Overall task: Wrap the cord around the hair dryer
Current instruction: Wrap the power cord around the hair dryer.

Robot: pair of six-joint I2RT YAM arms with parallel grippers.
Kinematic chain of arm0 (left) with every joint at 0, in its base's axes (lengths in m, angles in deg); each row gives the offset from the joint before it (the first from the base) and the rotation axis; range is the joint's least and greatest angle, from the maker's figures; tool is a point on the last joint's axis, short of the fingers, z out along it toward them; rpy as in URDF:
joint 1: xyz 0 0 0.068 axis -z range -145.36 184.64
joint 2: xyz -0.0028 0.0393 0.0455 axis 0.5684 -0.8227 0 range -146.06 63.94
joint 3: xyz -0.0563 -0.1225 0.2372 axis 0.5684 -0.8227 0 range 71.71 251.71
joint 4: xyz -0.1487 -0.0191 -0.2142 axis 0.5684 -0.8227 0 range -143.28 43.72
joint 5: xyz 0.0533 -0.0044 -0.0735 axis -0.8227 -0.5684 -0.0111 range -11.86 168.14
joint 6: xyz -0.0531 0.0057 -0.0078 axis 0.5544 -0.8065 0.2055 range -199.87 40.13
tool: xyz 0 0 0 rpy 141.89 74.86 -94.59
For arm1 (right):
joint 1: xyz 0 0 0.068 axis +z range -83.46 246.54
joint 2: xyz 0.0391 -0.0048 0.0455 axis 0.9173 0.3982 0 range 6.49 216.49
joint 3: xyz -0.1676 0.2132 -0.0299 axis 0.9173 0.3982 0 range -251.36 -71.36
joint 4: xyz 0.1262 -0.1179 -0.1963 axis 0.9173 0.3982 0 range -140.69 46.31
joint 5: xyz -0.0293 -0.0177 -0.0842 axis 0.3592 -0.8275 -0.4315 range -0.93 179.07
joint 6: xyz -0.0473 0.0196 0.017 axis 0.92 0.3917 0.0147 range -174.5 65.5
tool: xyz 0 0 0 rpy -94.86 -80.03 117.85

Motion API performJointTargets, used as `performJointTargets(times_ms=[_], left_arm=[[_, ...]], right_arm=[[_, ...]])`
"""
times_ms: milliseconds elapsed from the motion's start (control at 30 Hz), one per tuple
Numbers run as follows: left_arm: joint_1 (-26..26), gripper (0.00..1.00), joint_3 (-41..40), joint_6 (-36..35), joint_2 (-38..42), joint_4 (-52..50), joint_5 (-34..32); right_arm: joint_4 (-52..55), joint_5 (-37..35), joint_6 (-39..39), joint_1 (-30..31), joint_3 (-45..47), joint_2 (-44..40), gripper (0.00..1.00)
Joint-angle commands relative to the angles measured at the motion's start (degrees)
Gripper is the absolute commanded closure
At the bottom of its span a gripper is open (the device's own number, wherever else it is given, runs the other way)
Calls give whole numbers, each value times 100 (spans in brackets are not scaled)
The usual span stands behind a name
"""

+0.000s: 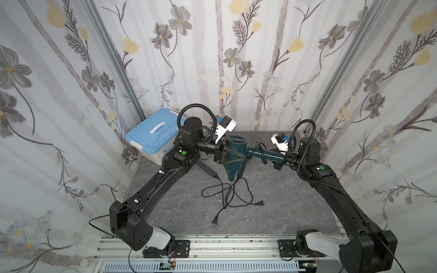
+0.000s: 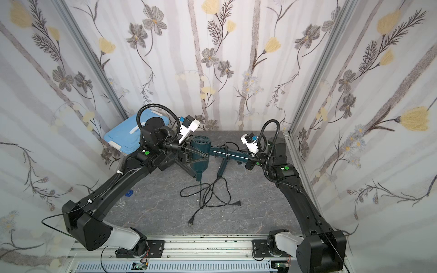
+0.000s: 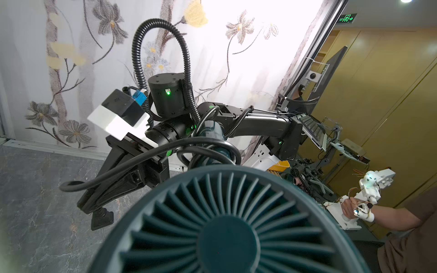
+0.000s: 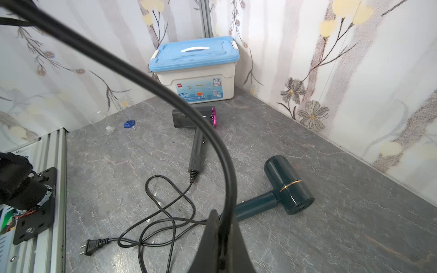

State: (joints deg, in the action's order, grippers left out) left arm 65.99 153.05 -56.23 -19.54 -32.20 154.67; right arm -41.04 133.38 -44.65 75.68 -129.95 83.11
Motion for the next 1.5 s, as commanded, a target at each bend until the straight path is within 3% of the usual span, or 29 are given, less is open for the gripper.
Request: performJointTargets(times_ms=[0, 233, 433, 833, 1100, 1467], left_arm=[[-136, 100, -151, 985, -71, 1659, -270], [-620, 100, -405, 3170, -623, 4432, -1051], [-670, 100, -271, 3330, -974, 4566, -1483], [-730, 100, 154, 1746, -1171, 1836, -2368], [-402, 100, 725, -554, -1381, -1151, -2573], [205, 100, 400, -1713, -1274, -2544, -2418]], right_arm=[[-835, 561, -508, -27, 168, -57, 100], [-1894, 604, -1488, 16, 1111, -445, 100], [-2245, 131, -1820, 459, 1857, -885, 100], [-239, -1583, -1340, 1890, 1675, -1712, 100], [1891, -2689, -817, 2577, 145, -1764, 100], [3222, -3960, 244, 2645, -1769, -1093, 100]])
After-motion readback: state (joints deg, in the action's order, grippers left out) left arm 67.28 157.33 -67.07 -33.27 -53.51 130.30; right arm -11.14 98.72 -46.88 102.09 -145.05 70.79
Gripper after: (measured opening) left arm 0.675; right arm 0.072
